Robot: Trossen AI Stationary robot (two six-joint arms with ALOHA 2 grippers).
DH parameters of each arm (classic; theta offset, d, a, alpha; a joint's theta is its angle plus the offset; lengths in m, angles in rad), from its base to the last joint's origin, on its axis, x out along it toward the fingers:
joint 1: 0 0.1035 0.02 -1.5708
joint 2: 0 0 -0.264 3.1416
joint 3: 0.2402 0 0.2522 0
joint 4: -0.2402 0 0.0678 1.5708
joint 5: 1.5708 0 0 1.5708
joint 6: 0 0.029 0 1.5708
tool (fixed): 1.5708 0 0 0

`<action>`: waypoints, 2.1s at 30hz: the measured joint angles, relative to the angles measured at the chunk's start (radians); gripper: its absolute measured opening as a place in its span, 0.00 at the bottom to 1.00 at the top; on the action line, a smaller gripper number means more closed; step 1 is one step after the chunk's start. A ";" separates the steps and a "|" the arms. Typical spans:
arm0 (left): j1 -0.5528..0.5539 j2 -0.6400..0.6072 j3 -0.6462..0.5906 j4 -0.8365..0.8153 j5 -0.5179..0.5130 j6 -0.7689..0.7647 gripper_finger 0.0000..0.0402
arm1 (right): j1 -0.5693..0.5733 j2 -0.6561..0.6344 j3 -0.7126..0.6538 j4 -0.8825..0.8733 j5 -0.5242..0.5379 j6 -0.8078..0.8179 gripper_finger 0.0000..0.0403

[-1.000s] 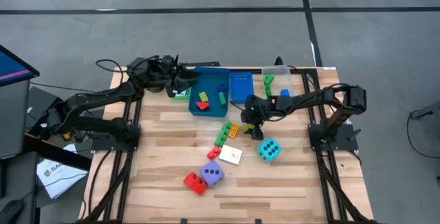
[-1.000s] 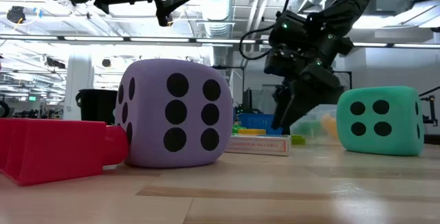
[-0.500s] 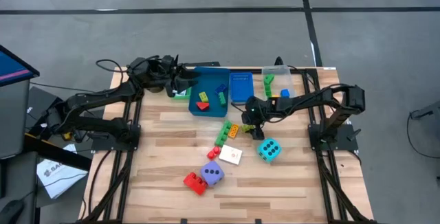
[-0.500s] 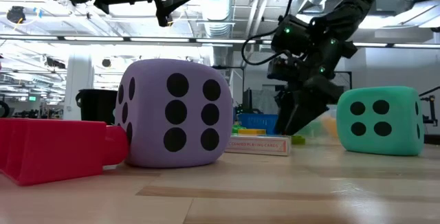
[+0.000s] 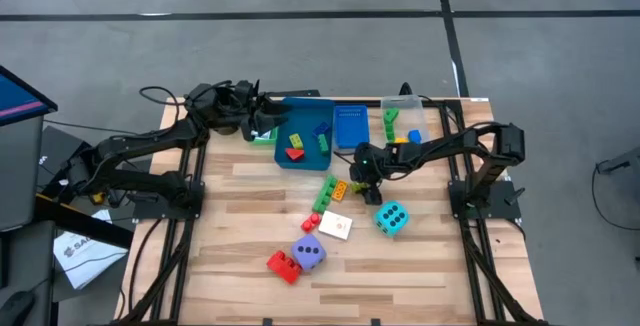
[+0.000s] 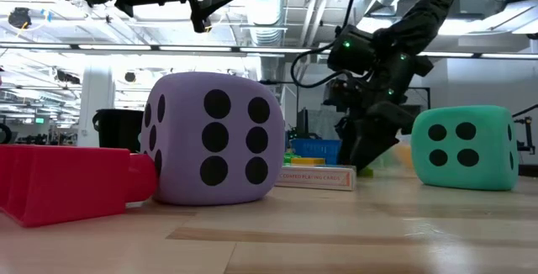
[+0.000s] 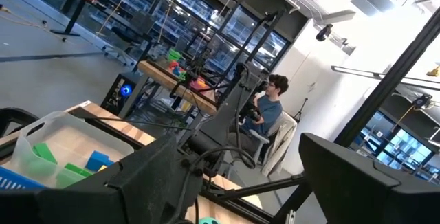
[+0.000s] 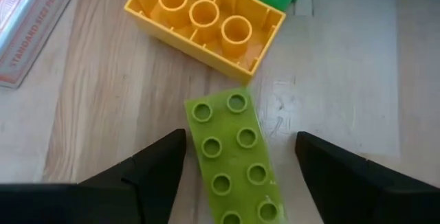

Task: Pick & Place Toys
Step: Put the small light green game piece into the dark blue bin

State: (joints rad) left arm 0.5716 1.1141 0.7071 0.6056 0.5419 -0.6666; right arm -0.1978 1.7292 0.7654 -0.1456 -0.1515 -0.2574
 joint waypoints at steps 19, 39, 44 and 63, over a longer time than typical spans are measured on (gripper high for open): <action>0.000 0.000 0.000 0.000 0.012 -0.007 0.75 | 0.009 -0.037 0.198 -0.289 -0.015 0.239 0.32; -0.001 0.000 0.000 -0.007 0.065 -0.031 0.75 | 0.040 -0.219 0.649 -0.636 0.435 0.418 0.32; 0.000 0.000 0.000 -0.045 0.063 -0.220 0.75 | 0.049 -0.210 0.733 -0.608 0.442 0.392 0.32; -0.058 0.000 0.000 -0.212 0.047 -0.618 0.75 | 0.109 0.084 1.098 -0.666 0.355 0.249 0.32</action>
State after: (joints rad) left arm 0.5140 1.1145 0.7074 0.3933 0.5885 -1.2845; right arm -0.0891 1.8131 1.8639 -0.8117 0.2036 -0.0086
